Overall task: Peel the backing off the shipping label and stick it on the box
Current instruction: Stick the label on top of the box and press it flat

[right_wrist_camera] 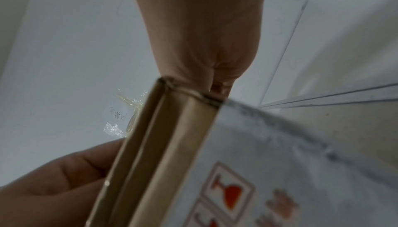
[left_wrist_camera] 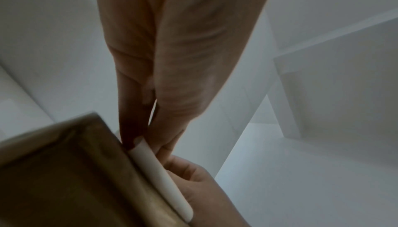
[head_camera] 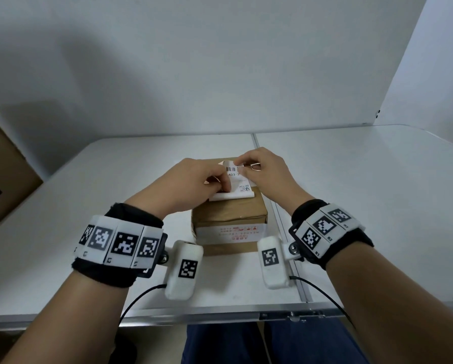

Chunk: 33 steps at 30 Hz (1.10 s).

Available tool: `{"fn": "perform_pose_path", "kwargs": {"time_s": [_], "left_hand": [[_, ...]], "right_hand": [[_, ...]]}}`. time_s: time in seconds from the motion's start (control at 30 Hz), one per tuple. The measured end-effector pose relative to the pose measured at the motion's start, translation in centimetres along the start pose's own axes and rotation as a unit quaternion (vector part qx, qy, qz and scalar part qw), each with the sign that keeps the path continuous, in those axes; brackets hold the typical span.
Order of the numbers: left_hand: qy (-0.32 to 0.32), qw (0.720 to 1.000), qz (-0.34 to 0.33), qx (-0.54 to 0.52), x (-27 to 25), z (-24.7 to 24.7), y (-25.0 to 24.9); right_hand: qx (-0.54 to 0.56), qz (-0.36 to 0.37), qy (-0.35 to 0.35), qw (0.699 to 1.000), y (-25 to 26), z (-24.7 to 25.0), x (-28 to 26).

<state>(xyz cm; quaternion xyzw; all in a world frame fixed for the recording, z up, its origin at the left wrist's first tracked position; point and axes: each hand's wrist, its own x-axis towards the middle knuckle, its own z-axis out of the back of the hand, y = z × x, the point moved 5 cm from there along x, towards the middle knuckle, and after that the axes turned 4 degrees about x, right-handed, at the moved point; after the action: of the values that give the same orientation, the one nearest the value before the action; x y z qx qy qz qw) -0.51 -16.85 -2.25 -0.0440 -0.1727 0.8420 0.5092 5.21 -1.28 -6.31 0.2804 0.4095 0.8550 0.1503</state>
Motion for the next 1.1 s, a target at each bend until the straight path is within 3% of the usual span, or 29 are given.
{"fn": "perform_pose_path", "kwargs": {"time_s": [0.3,0.53,0.73,0.9,1.1], "left_hand": [[-0.023,0.998,0.037,-0.042,0.2,-0.5,1.5],[0.011,0.988,0.077,-0.137,-0.3,-1.1,2.7],[0.016,0.986,0.088,-0.144,-0.4,-0.8,3.7],[0.044,0.984,0.085,-0.153,-0.3,-0.9,4.0],[0.045,0.985,0.089,-0.143,0.0,-1.0,4.3]], "right_hand": [[0.005,0.059,-0.021,0.998,1.6,1.7,-1.0],[-0.022,0.038,0.089,0.995,2.4,0.9,-2.6],[-0.007,0.028,0.164,0.986,1.5,0.5,-2.3],[-0.034,0.04,0.189,0.981,1.0,0.3,-1.5],[-0.162,0.091,0.201,0.962,1.0,-0.2,-0.5]]}}
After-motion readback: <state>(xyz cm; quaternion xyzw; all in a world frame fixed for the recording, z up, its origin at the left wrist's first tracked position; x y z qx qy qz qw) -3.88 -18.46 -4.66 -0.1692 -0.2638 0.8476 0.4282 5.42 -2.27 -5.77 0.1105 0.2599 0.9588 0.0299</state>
